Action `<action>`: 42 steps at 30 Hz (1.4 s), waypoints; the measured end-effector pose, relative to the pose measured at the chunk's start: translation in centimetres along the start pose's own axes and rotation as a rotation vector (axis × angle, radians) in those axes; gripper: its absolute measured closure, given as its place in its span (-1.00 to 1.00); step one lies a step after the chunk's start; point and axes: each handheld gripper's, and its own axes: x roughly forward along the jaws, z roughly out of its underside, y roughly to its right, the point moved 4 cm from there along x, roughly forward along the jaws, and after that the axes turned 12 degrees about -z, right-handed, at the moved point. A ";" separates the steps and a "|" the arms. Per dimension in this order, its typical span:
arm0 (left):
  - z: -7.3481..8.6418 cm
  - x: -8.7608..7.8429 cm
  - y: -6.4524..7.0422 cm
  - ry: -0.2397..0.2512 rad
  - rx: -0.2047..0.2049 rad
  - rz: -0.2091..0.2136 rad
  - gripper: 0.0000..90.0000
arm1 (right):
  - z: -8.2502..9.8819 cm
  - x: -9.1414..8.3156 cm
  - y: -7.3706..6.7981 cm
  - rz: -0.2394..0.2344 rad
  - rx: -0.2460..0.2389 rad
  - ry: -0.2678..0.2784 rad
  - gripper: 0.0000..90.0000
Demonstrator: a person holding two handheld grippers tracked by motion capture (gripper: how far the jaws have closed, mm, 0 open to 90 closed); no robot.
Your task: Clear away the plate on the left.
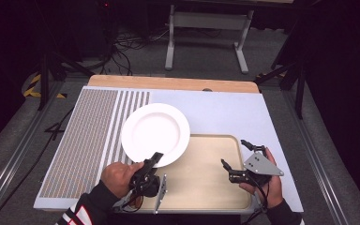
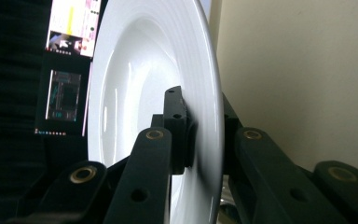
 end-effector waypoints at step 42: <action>-6.4 -1.6 5.7 0.192 0.098 0.197 0.78 | 0.1 0.1 0.0 -0.008 -0.005 -0.007 -0.75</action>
